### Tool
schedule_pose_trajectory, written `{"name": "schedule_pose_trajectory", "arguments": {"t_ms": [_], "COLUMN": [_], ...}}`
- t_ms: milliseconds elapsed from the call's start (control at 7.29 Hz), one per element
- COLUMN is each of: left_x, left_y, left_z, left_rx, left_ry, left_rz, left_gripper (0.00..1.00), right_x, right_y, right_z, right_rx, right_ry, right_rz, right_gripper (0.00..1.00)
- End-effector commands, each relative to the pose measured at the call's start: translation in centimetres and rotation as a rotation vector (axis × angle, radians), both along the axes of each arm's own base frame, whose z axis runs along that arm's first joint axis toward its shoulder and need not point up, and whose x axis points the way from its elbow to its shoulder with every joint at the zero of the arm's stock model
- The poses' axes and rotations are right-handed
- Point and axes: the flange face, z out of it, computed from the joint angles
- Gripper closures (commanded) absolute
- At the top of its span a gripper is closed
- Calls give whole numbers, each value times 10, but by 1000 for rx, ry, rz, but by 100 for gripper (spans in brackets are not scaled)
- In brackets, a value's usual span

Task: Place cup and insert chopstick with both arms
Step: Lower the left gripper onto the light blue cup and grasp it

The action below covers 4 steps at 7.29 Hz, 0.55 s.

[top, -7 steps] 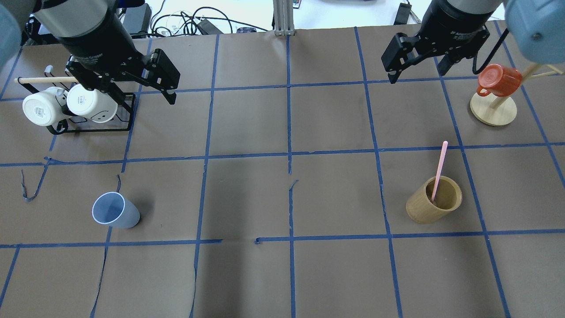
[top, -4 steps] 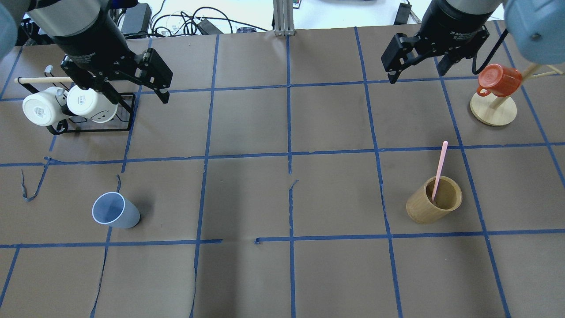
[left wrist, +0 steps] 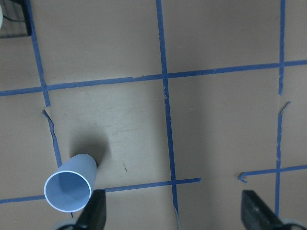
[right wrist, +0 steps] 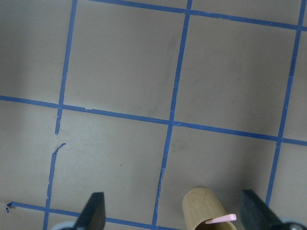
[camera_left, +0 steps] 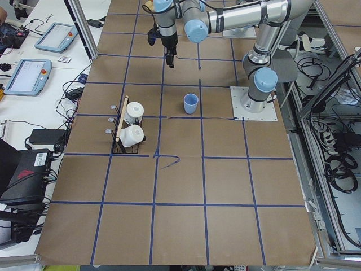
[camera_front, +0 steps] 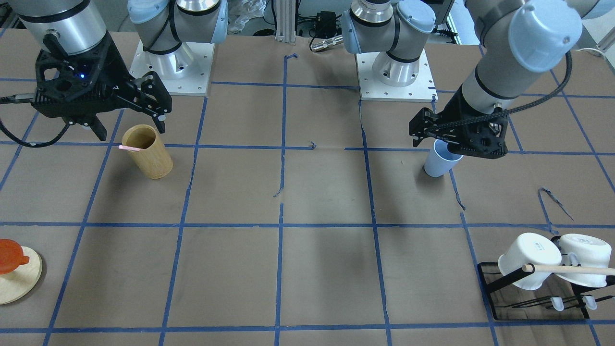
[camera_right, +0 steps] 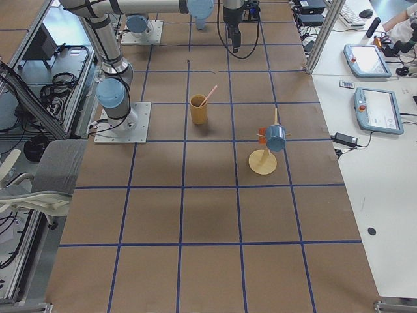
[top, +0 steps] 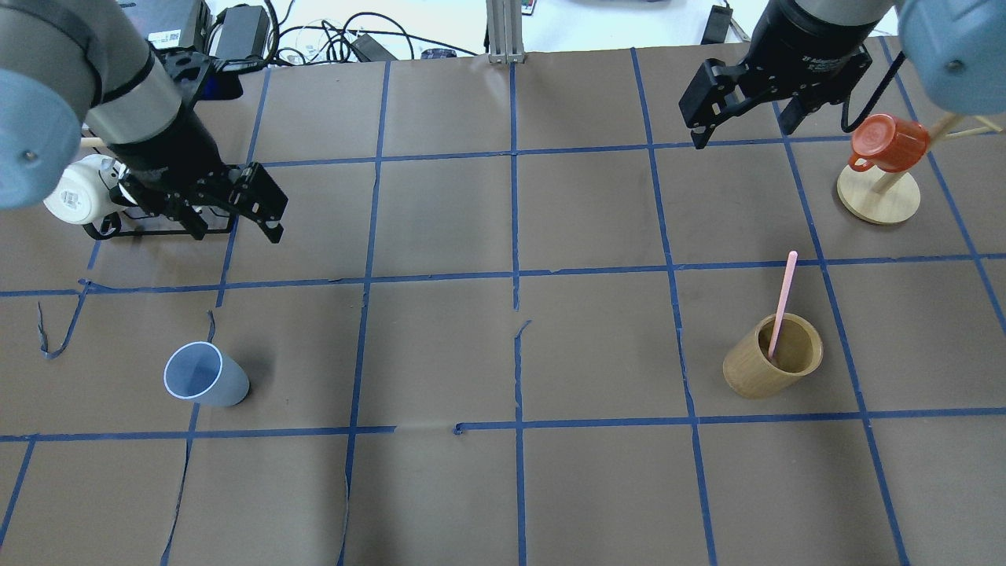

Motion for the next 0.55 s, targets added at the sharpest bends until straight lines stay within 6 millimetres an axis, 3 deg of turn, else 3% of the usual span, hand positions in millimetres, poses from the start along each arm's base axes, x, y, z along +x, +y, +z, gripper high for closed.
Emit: {"name": "schedule_pose_trajectory", "arguments": {"t_ms": [0,411], "left_x": [72,61], "left_y": [27,60], "left_z": [-69,-112], "left_rx": [69,162], "left_ry": [-10,4], "left_rz": [-1,94], "left_gripper": [0,0], "right_x": [-1,-4], "right_y": [0,1], "right_z": [0,-1], "right_rx": [1,2], "right_ry": [2,20], "right_rz": [-2,27], "right_gripper": [0,0]}}
